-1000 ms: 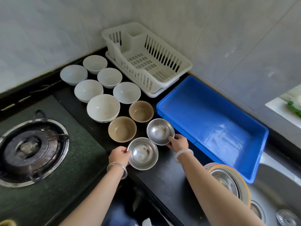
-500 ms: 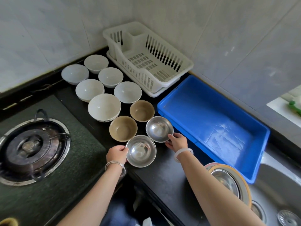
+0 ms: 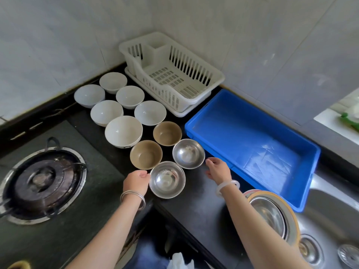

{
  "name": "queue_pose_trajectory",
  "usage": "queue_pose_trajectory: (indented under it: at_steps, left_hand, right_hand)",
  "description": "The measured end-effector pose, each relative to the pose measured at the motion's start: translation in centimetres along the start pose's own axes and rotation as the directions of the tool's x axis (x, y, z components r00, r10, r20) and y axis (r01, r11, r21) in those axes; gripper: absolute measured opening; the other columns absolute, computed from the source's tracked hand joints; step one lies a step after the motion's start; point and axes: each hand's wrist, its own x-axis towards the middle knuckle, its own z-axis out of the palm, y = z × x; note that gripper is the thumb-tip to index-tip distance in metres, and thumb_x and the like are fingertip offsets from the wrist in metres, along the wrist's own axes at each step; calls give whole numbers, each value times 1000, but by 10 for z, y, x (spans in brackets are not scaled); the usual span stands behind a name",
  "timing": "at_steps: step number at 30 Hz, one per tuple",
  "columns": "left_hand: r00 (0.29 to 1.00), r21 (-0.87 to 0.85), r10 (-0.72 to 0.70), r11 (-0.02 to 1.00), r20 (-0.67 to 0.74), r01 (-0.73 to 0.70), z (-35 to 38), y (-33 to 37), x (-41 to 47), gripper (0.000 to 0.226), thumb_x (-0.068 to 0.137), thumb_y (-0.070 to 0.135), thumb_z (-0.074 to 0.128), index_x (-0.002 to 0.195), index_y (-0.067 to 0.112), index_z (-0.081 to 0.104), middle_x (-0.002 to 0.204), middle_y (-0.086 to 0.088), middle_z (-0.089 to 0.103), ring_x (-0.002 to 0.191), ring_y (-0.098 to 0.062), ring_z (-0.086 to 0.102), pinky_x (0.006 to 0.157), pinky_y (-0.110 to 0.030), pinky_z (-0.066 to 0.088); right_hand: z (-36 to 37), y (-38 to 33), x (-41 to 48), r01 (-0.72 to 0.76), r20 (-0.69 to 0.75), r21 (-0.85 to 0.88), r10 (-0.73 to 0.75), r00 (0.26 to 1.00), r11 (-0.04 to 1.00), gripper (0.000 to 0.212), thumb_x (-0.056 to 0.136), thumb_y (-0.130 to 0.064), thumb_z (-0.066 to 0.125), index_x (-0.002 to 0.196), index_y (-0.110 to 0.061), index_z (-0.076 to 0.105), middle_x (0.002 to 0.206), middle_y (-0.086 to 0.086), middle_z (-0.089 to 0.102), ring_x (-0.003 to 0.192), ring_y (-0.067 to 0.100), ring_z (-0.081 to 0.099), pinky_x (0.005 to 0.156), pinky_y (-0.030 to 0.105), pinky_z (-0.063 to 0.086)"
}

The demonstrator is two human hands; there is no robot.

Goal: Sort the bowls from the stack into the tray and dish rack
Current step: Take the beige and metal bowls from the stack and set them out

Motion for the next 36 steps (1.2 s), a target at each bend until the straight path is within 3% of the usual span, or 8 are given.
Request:
queue_pose_trajectory:
  at_steps: [2,3,6,11,14,19,29,36]
  left_hand:
    - [998,60,51,997,-30,-49,-1,8,-7,20,84,13,52,70,19,38,76,-12,59,73,-31,50,68,-31,40]
    - [996,80,80,994,-41,-77,0,14,-12,24,86,14,52,95,-8,58,109,-21,66,107,-41,56,74,-33,45]
    - [987,43,159,986,11,-159,18,39,-30,25,87,16,55,109,10,66,109,-6,69,104,-23,61,84,-26,44]
    - [914,44,325,937,244,-346,90,76,-63,24,87,19,58,110,14,65,108,0,68,77,-4,57,63,-14,42]
    - [834,107,404,875,376,-472,139,87,-87,26,86,22,60,112,16,63,112,1,68,91,-8,61,77,-16,43]
    - [743,165,416,806,525,-568,191,91,-116,34,84,26,64,117,16,60,115,0,66,99,-16,62,84,-24,45]
    - [713,247,434,732,550,-635,213,82,-121,25,80,16,69,103,15,58,99,-3,65,90,-20,61,80,-30,50]
    - [714,243,444,730,541,-638,214,82,-121,22,80,12,66,100,17,59,95,-1,64,81,-14,58,70,-23,45]
  right_hand:
    - [-17,4,-13,71,-35,-24,-72,997,997,26,93,-28,50,114,-18,62,100,-2,66,82,15,66,84,35,54]
    - [-27,8,-20,95,-58,-29,-96,994,995,22,92,-28,51,107,-20,64,97,-2,67,83,15,66,83,35,53]
    - [-65,29,-43,124,-194,-42,-130,972,991,11,89,-25,54,89,-26,65,88,-2,71,84,21,66,79,36,52]
    - [-131,93,-85,-10,-512,-194,-93,854,981,8,83,-18,65,90,-19,68,88,5,73,86,28,66,70,29,42]
    - [-151,129,-104,-95,-608,-261,-87,789,961,25,75,-13,75,97,-8,64,94,16,65,89,36,61,74,37,43]
    - [-150,158,-114,-228,-603,-200,64,795,953,54,68,-22,82,111,-6,52,106,16,56,97,37,55,82,40,43]
    - [-149,154,-107,-276,-594,-189,114,796,942,14,82,-17,56,95,-12,53,97,10,63,87,33,60,62,29,35]
    - [-155,149,-113,-238,-666,-297,-22,745,925,20,85,-17,55,97,-9,68,99,10,60,85,31,60,62,28,39]
